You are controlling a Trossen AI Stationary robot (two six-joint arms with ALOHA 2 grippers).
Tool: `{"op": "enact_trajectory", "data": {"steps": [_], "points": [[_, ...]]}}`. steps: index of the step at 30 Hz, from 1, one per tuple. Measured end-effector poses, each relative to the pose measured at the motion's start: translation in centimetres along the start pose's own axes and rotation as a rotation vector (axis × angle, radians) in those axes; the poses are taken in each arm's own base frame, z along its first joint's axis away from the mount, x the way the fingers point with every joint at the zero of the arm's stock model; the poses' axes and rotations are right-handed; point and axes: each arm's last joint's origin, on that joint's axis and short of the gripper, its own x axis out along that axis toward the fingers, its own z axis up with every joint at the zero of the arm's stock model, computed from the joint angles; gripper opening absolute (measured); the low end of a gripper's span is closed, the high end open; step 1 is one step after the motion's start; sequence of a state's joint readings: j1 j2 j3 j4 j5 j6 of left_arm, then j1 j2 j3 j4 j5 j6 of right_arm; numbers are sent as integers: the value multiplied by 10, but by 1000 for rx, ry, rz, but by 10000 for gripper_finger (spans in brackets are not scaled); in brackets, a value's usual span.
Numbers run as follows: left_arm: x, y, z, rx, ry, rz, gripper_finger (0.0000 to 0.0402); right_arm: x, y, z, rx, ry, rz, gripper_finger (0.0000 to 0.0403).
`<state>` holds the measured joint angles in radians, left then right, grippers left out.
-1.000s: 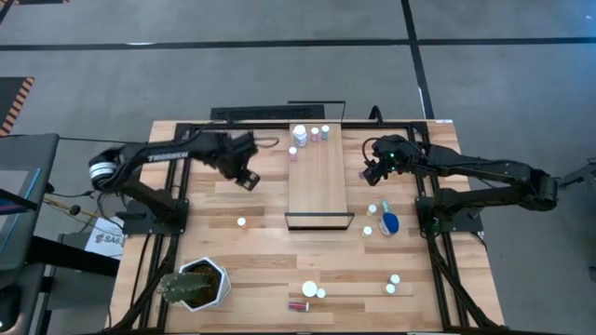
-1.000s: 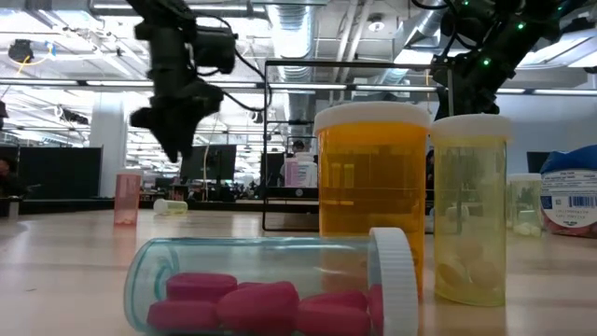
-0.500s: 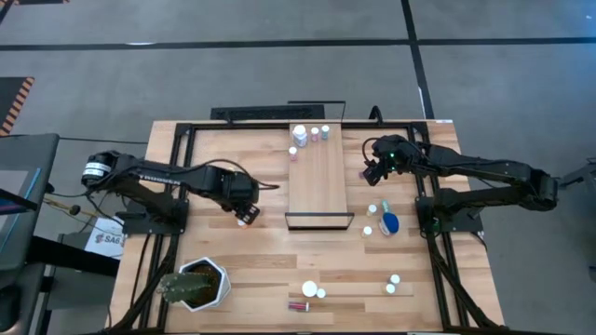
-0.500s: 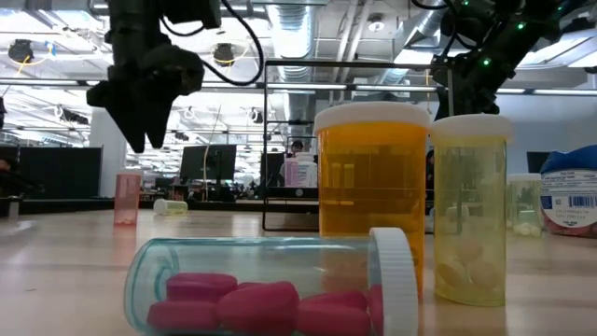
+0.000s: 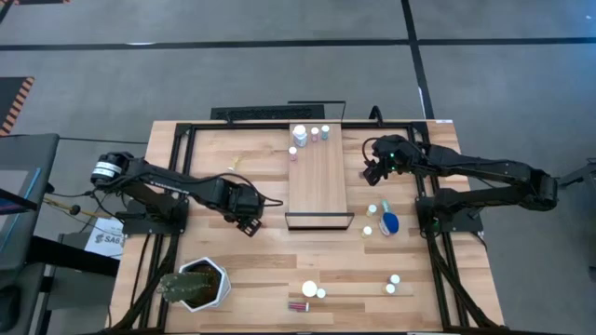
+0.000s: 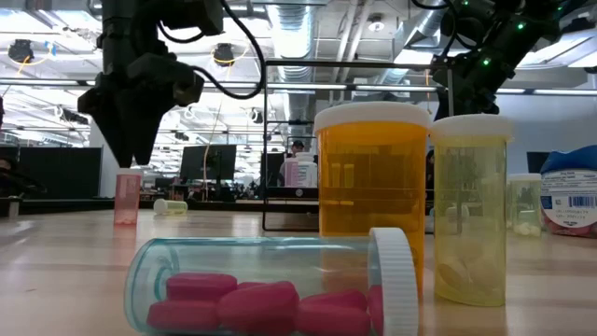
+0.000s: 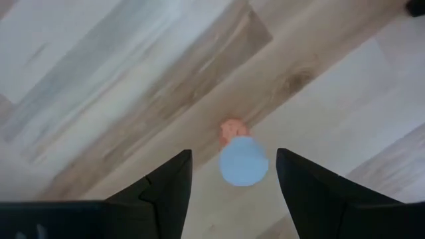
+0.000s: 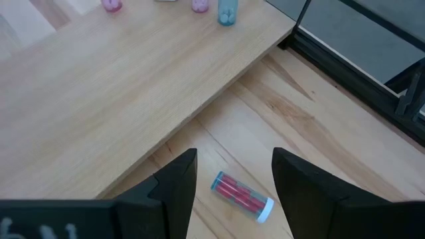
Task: Pick and place medicine bottles onto shelf by color
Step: Put the orange pill bottle on the shelf
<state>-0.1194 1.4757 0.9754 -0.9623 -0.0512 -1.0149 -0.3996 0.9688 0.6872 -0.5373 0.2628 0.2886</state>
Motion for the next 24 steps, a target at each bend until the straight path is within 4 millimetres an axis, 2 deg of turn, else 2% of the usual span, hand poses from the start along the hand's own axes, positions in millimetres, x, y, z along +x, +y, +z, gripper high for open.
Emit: {"op": "enact_trajectory", "data": {"steps": [14,24], "points": [[18,3,-5,-12,17,-45,199,0,0,0,0,0,0,216],[18,4,-7,-13,42,-39,119,0,0,0,0,0,0,216]]}}
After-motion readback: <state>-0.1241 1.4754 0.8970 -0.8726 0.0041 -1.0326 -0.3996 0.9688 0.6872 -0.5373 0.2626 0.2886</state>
